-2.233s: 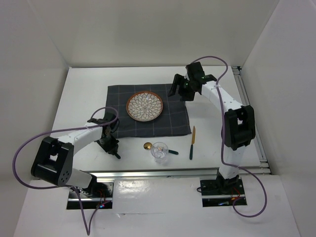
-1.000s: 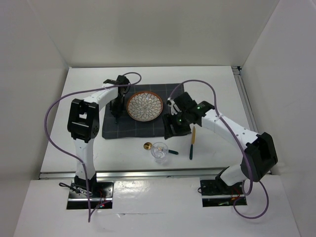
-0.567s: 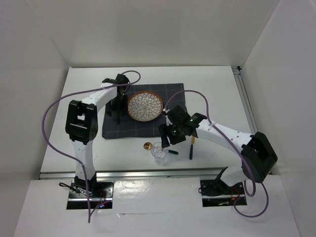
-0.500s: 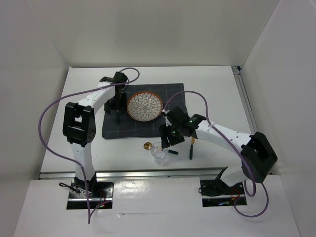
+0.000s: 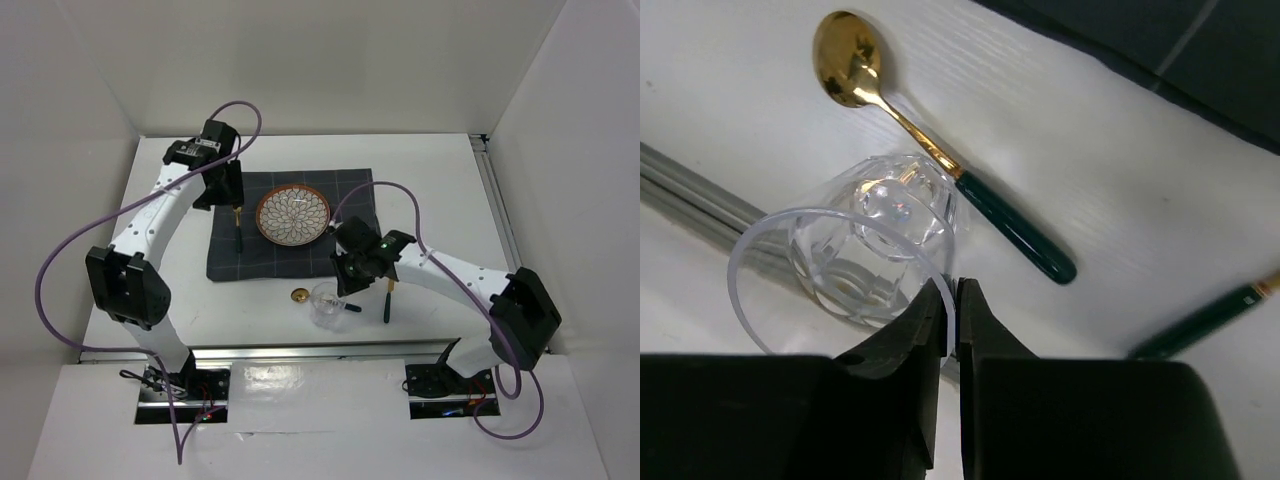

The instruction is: Set the dinner table for one person

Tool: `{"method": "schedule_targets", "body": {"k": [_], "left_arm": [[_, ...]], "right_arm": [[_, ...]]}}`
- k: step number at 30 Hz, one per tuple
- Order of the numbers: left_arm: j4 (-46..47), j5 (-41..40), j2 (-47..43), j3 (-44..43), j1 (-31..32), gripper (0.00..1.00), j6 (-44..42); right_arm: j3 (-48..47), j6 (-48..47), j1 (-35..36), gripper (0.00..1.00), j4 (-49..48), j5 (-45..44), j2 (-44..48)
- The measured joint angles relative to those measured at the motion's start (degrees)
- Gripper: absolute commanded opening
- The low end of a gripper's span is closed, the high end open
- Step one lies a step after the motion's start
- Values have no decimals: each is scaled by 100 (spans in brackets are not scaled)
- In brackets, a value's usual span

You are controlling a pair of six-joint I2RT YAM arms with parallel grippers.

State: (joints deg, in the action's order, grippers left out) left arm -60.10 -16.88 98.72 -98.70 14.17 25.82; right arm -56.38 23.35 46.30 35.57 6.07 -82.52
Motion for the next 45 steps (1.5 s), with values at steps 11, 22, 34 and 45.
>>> {"method": "schedule_targets", "body": {"k": [11, 22, 34, 45], "left_arm": [[-153, 44, -984, 286, -2, 96, 179], [-85, 254, -1213, 883, -66, 99, 345], [63, 769, -1255, 1224, -66, 99, 470], [188, 828, -1622, 1471, -37, 99, 592]], "right_arm": [[-3049, 4, -1078, 0, 1266, -1198, -796], [-6747, 74, -2914, 0, 1340, -1266, -4079], [-6784, 175, -3145, 1, 1200, -909, -4870], [-6846, 269, -3145, 73, 1012, -713, -5110]]}}
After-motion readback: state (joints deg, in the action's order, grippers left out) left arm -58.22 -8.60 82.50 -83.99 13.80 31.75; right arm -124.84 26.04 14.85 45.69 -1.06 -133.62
